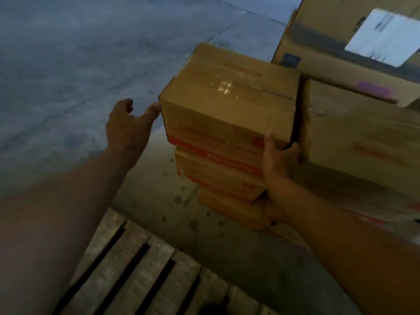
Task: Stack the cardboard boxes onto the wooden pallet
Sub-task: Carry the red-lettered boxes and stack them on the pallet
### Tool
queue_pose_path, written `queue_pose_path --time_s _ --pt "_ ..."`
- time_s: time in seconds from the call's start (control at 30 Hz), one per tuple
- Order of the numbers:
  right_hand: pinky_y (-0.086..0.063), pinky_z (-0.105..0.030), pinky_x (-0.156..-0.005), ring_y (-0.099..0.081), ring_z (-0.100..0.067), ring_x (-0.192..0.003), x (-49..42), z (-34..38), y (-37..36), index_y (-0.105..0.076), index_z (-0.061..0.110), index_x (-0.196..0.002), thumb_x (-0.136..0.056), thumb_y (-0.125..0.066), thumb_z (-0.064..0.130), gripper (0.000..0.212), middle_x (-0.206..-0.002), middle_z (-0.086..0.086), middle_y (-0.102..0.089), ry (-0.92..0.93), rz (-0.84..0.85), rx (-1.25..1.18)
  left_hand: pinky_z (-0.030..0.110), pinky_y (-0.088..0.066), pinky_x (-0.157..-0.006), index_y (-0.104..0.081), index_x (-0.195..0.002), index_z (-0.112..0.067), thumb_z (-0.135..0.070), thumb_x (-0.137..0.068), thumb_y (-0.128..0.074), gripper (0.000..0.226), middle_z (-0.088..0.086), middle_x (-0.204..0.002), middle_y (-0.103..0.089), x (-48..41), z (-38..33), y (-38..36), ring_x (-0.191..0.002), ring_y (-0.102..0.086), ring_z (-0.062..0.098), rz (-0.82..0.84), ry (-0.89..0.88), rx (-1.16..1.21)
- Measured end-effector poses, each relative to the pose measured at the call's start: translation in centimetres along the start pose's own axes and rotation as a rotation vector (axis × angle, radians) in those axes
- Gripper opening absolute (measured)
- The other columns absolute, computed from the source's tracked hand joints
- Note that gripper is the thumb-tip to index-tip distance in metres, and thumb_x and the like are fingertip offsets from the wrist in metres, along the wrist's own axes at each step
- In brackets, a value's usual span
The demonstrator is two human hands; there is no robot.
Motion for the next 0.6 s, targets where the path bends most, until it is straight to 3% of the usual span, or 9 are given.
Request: queue_pose_path --time_s 0.23,0.37,0.43,0.53,0.6 --pt "-0.043 -0.048 -0.107 -0.051 -0.029 -0.129 -5.3 -0.4 -1.2 -0.038 0.027 -0.150 -0.084 -0.056 0.073 0.082 -0.143 -0.001 -0.054 -0.064 -0.059 -0.178 0.048 -0.035 -0.114 -0.020 -0.158 -0.014 -0.065 -0.074 -0.074 0.112 0.011 -0.163 -0.024 -7.1 0.1 -6.3 -0.145 -0.031 0.032 0.032 0.219 0.090" --pt "-0.047 -0.045 -0.104 -0.057 -0.025 -0.121 -6.7 -0.9 -1.7 -0.050 0.035 -0.142 -0.081 -0.061 0.072 0.072 -0.127 0.009 -0.060 -0.095 -0.053 -0.249 0.046 -0.043 -0.102 -0.012 -0.159 -0.018 -0.059 -0.072 -0.080 0.118 0.007 -0.161 -0.027 -8.4 0.6 -9.6 -0.141 -0.036 0.032 0.161 0.335 0.220" --pt "-0.049 -0.048 -0.102 -0.060 -0.025 -0.117 -6.6 -1.0 -1.9 -0.055 0.040 -0.136 -0.072 -0.063 0.077 0.074 -0.116 0.014 -0.061 -0.103 -0.038 -0.278 0.046 -0.046 -0.097 -0.018 -0.158 -0.023 -0.051 -0.073 -0.082 0.110 0.004 -0.156 -0.035 -8.2 1.0 -10.4 -0.134 -0.043 0.029 0.193 0.343 0.282" --pt "-0.049 -0.053 -0.101 -0.059 -0.028 -0.117 -5.9 -1.3 -1.8 -0.055 0.048 -0.132 -0.052 -0.062 0.086 0.089 -0.127 0.011 -0.060 -0.141 0.017 -0.341 0.040 -0.052 -0.085 -0.046 -0.138 -0.024 -0.043 -0.073 -0.085 0.079 -0.005 -0.121 -0.056 -7.8 1.6 -9.6 -0.109 -0.057 0.020 0.206 0.326 0.354" --pt "-0.049 -0.055 -0.100 -0.059 -0.029 -0.118 -5.2 -1.5 -1.6 -0.055 0.051 -0.130 -0.051 -0.064 0.087 0.088 -0.132 0.009 -0.057 -0.128 0.031 -0.366 0.039 -0.055 -0.086 -0.052 -0.134 -0.020 -0.037 -0.073 -0.086 0.072 -0.005 -0.114 -0.060 -7.1 2.1 -8.3 -0.101 -0.061 0.017 0.215 0.313 0.388"
Point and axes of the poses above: each hand's wrist, its own x-axis away from the middle knuckle, its own y-axis out of the back of the hand, z = x × y, the point moved 3 cm from there along -x, towards the middle knuckle
